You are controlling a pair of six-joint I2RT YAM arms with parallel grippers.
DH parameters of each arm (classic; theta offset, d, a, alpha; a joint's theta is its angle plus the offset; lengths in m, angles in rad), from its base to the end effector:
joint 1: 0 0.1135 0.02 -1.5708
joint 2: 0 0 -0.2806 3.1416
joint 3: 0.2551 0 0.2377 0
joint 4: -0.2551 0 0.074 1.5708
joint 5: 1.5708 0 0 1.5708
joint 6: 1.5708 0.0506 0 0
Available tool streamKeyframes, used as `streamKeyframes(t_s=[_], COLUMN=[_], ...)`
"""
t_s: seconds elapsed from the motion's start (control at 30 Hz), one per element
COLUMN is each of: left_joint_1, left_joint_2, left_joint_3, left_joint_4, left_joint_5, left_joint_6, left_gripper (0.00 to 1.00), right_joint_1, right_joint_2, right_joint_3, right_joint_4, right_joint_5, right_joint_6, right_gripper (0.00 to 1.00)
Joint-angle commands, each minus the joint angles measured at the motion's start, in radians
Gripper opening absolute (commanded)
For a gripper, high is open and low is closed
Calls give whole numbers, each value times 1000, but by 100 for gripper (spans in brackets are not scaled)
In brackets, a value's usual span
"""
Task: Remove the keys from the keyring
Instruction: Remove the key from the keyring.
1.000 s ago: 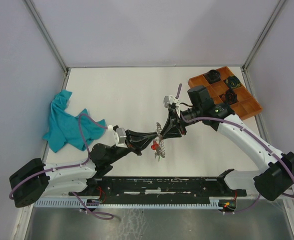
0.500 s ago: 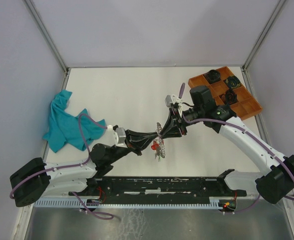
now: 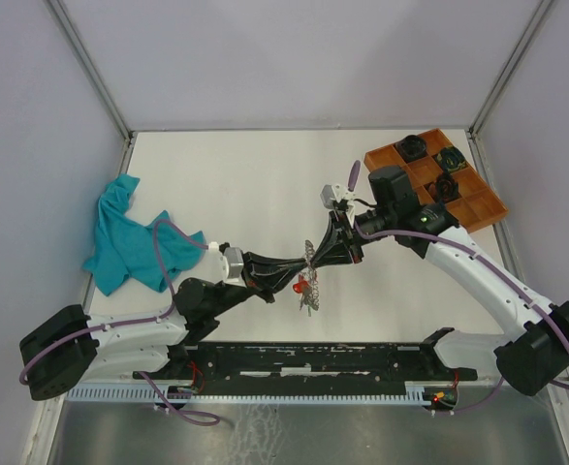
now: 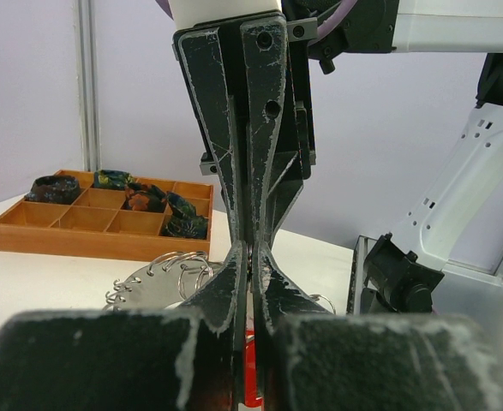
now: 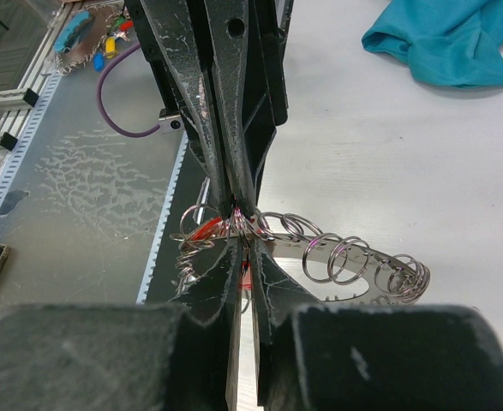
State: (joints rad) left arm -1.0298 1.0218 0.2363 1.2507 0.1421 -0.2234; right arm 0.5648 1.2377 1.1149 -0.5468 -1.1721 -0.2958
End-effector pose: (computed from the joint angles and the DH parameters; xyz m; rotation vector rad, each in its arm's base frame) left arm 0.0915 -0.1661 0.2883 0.5894 1.0341 -1.1920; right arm 0.1755 0.1664 0.3519 -1.4166 1.5482 1.4440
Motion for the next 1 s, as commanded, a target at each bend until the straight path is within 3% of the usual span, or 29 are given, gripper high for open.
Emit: streamKeyframes(t_s=[0.0,0.27,0.3,0.4,0.7,0.97], left_joint_1=[-3,-3,-3,-3,-3,-2], left_joint_2=[7,43,47,54,17,-109], left_joint_3=[55,66,67,67,46,25], left_joint_4=[100,119,122,128,56,-151], left_joint_5=[23,30,30,26,-22,-57], left_joint_6=[-36,-50,-51,-53,-38,26], left_gripper=[3,3,3,3,3,46], right_joint_1=[2,4,3,3,-4,-5], right_joint_2=[-25,-34,-34,-38,-44,-15], right_joint_3=[5,-7,-6,-7,34,121], right_joint_4=[24,52,54,55,-16,-193], right_joint_5=[-48,-48,-48,-55,3,140], right_joint_6=[-16,10,12,14,-16,-135], right_gripper=[13,17,17,2,1,1])
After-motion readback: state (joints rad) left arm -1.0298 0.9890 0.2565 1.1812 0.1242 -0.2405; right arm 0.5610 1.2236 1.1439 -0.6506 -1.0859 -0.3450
